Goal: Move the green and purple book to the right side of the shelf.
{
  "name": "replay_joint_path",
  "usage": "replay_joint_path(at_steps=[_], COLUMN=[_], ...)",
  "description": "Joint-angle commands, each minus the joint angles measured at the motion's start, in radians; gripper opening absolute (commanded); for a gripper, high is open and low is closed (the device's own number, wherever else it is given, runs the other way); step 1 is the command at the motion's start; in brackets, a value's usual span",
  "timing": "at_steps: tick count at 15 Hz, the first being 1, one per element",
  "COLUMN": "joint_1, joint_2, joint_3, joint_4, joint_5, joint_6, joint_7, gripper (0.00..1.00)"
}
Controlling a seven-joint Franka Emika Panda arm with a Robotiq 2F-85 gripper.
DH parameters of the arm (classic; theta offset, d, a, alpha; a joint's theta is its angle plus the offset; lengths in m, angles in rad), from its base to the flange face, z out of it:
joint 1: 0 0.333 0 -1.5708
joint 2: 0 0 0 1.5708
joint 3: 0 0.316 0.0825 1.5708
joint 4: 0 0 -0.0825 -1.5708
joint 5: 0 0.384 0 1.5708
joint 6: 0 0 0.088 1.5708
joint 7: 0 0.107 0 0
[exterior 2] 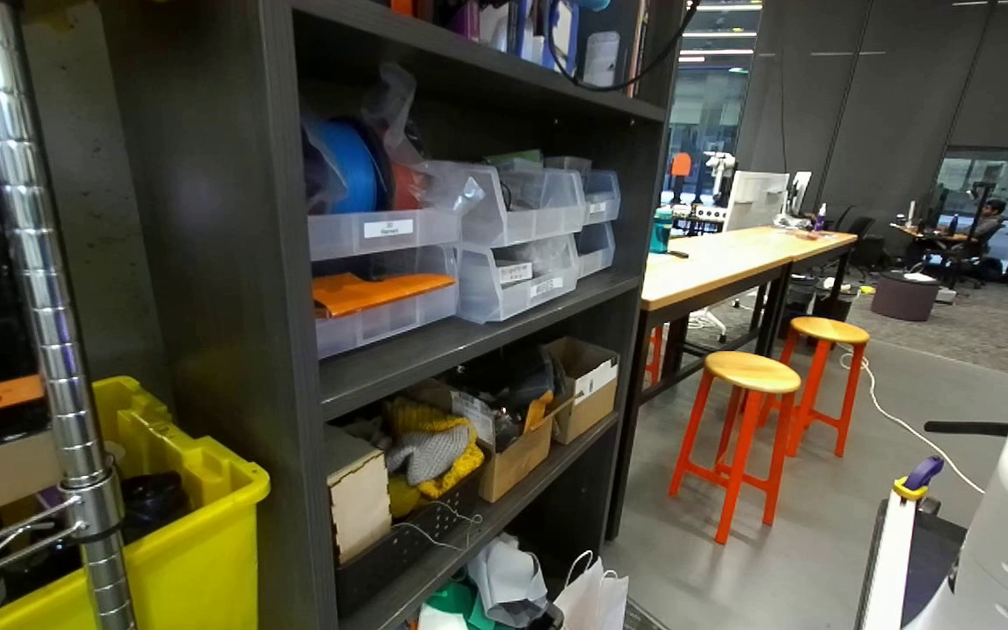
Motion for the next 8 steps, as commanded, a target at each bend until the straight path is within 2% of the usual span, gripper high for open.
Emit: replay_joint_path(at_steps=[1,8], joint_1=[-0.002,0.021], joint_2=[-0.071,-0.196], joint_3=[0.016,0.019], joint_4=[-0.057,-0.168], joint_5=[-0.014,0.002], joint_6=[-0.039,-0.082], joint_7=[0.034,0.082], gripper=[0.06,0.06])
